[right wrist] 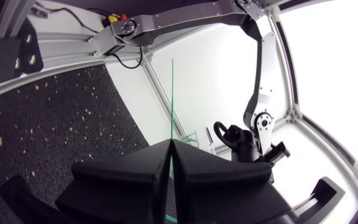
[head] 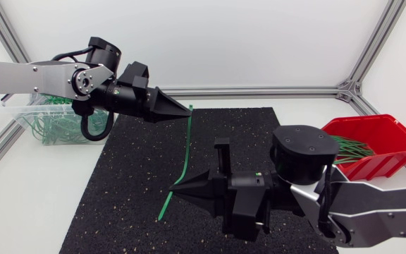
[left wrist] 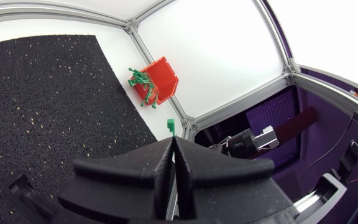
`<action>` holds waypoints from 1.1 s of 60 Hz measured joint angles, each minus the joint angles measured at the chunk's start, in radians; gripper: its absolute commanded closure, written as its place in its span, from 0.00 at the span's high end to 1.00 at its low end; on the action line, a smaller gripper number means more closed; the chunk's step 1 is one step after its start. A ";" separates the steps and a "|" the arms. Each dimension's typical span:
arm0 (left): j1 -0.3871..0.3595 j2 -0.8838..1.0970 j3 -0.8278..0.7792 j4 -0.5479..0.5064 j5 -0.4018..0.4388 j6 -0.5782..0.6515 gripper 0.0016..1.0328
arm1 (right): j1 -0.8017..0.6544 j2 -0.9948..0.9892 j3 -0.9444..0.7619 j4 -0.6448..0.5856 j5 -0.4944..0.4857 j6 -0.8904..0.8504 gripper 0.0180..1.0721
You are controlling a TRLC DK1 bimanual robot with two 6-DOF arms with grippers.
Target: Take a green cable tie from the red box, thread the tail through the head to close it, then place it in the transparent bin on the left.
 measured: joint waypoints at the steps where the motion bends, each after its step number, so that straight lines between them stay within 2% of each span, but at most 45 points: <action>1: 0.001 -0.004 -0.006 0.000 0.000 0.008 0.04 | 0.000 -0.001 0.002 0.001 0.000 0.021 0.05; 12: -0.004 -0.055 -0.071 0.000 0.000 0.061 0.04 | 0.001 -0.003 0.003 -0.001 0.009 0.164 0.05; 23: -0.035 -0.094 -0.114 0.000 0.001 0.090 0.04 | 0.010 -0.003 -0.040 0.022 0.021 0.183 0.05; 37: -0.038 -0.121 -0.122 0.000 0.001 0.093 0.04 | 0.034 -0.005 -0.081 0.074 0.048 0.185 0.05; 47: -0.030 -0.146 -0.147 0.000 0.001 0.093 0.04 | 0.034 -0.005 -0.080 0.066 0.050 0.298 0.05; 58: -0.026 -0.164 -0.156 0.000 0.001 0.097 0.04 | 0.037 -0.006 -0.051 -0.057 0.056 0.413 0.05; 66: -0.027 -0.178 -0.177 0.000 0.001 0.116 0.04 | 0.079 -0.072 0.009 -0.360 0.080 0.451 0.05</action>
